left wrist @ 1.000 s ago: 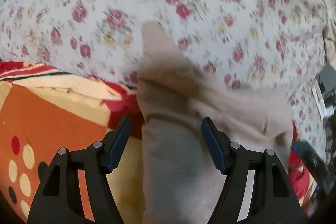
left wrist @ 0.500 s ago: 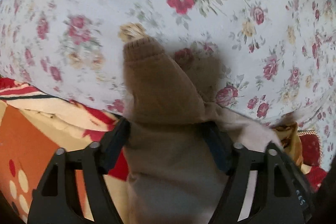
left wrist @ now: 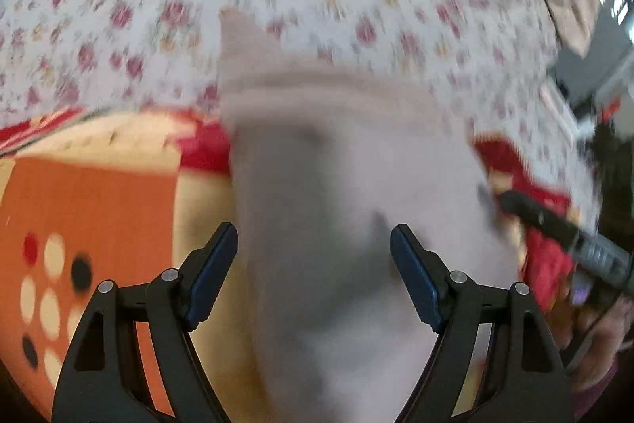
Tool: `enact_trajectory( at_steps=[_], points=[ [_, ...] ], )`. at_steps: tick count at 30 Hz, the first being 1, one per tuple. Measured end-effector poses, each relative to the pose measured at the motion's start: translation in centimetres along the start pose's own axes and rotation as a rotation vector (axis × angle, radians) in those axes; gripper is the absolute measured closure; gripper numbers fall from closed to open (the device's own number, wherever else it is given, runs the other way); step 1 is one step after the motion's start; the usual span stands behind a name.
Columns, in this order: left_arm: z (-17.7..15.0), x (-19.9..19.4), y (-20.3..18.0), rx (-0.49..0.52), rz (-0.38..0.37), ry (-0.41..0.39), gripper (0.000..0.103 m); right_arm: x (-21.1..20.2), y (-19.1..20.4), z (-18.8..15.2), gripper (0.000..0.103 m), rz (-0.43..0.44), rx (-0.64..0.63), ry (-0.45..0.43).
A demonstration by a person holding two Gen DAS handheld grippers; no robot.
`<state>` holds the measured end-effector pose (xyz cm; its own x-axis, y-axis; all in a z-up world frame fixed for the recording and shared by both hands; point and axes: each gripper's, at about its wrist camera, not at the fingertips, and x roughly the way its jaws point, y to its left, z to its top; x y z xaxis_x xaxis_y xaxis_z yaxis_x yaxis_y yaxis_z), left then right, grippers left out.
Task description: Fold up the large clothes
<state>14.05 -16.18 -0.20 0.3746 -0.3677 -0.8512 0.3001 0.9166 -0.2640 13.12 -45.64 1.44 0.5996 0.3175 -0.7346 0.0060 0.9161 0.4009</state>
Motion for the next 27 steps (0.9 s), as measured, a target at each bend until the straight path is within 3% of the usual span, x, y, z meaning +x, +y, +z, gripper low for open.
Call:
enact_trajectory(
  at_steps=[1,2,3,4,5,6,8,10,12,14,16,20,22,23,24,25,26,27],
  points=[
    [-1.8,0.1,0.0,0.010,0.006,0.017,0.023,-0.1,0.1,-0.9,0.033,0.007,-0.006,0.025],
    [-3.4,0.5,0.2,0.008,0.015,0.027,0.022,0.4,0.1,-1.9,0.045,0.001,-0.007,0.062],
    [-4.9,1.2,0.6,-0.002,0.019,0.035,0.020,1.2,-0.1,-3.0,0.068,-0.012,-0.017,0.095],
    [-5.9,2.2,-0.1,-0.015,0.009,0.032,0.018,2.0,-0.3,-4.0,0.069,-0.023,-0.032,0.118],
    [-6.6,2.1,0.0,-0.010,0.001,-0.023,0.018,2.6,-0.7,-4.8,0.069,-0.038,-0.033,0.126],
    [-6.8,1.8,-0.2,0.010,0.011,-0.029,0.018,3.1,-1.2,-5.4,0.069,-0.041,-0.017,0.128],
    [-6.7,0.7,-0.5,-0.002,0.006,0.020,0.018,2.4,-2.4,-5.6,0.069,-0.015,0.044,0.110],
    [-5.9,-0.5,0.2,-0.059,-0.063,0.035,0.018,0.8,-2.4,-5.3,0.065,0.001,0.065,0.076],
    [-5.6,-2.0,0.9,-0.092,-0.103,-0.011,0.018,-1.0,-2.1,-5.1,0.035,0.021,0.061,0.038],
    [-4.8,-2.4,2.1,-0.142,-0.123,-0.042,0.018,-2.3,-1.9,-4.9,0.024,0.036,0.054,-0.002],
    [-4.1,-1.5,3.1,-0.206,-0.147,-0.014,0.017,-2.5,-1.9,-4.7,0.024,0.053,0.051,0.004],
    [-3.8,2.1,3.9,-0.288,-0.191,0.107,0.017,0.7,-1.4,-4.9,0.024,0.053,0.042,0.110],
    [-3.6,2.5,3.1,-0.281,-0.195,0.083,0.005,2.1,-1.8,-5.1,0.024,0.079,0.050,0.137],
    [-3.5,2.7,2.4,-0.262,-0.195,0.075,0.001,2.9,-1.9,-5.1,0.028,0.114,0.066,0.152],
    [-3.5,3.0,1.9,-0.239,-0.182,0.083,0.001,3.4,-1.9,-5.1,0.045,0.143,0.085,0.159],
    [-3.2,3.4,1.4,-0.204,-0.170,0.097,0.002,3.7,-1.9,-5.1,0.050,0.169,0.107,0.159],
    [-2.9,3.4,0.8,-0.178,-0.204,0.102,0.012,3.7,-1.6,-5.0,0.056,0.175,0.124,0.155],
    [-2.8,3.4,0.8,-0.184,-0.253,0.117,0.040,3.4,-1.3,-4.9,0.064,0.165,0.122,0.150]
  ],
)
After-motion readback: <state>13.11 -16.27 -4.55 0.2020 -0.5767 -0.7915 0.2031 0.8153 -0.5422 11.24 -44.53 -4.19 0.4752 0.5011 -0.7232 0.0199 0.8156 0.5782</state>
